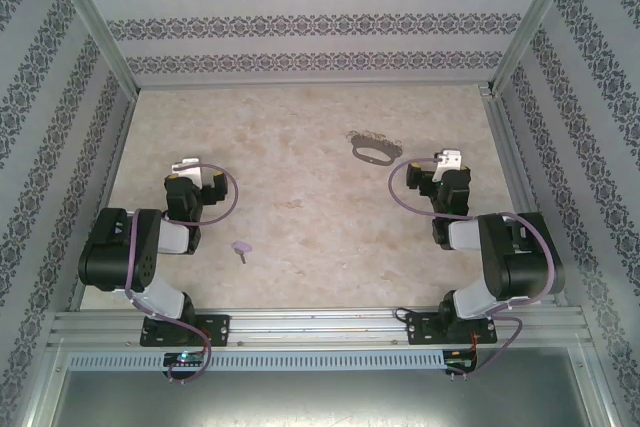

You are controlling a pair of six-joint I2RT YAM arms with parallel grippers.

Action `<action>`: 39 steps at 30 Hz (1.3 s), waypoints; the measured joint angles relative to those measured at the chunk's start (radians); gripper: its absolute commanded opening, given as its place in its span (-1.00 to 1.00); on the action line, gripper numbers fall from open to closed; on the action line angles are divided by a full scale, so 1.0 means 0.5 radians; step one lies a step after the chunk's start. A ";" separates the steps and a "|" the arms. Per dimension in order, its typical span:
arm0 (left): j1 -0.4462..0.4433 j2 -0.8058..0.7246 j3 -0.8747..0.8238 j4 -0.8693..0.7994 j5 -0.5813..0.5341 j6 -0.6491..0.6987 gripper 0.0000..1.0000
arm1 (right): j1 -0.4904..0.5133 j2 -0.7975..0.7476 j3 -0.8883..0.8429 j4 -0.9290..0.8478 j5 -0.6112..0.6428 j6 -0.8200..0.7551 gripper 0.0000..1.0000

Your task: Put the keys on the keyring

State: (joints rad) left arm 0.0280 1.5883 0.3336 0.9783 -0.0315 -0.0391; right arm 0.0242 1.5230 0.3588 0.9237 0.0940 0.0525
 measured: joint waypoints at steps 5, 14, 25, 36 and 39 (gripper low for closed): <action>-0.002 0.000 0.000 0.000 -0.008 0.001 1.00 | 0.000 0.000 0.005 -0.005 0.014 -0.001 0.95; -0.002 0.000 0.000 0.000 -0.005 0.001 1.00 | 0.000 0.000 0.005 -0.017 0.014 -0.001 0.95; -0.002 -0.012 -0.002 -0.002 0.149 0.018 1.00 | -0.001 -0.027 0.005 -0.053 0.040 0.002 0.95; -0.002 -0.526 0.277 -0.611 0.210 0.011 1.00 | -0.037 -0.634 0.317 -0.830 0.071 0.183 0.96; -0.005 -0.617 0.407 -0.827 0.214 -0.097 1.00 | -0.057 -0.653 0.491 -1.032 -0.026 0.345 0.95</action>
State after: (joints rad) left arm 0.0257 1.2797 0.5373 0.5648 0.0753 -0.0875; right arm -0.0044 1.1965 0.6041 0.4076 0.0811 0.2249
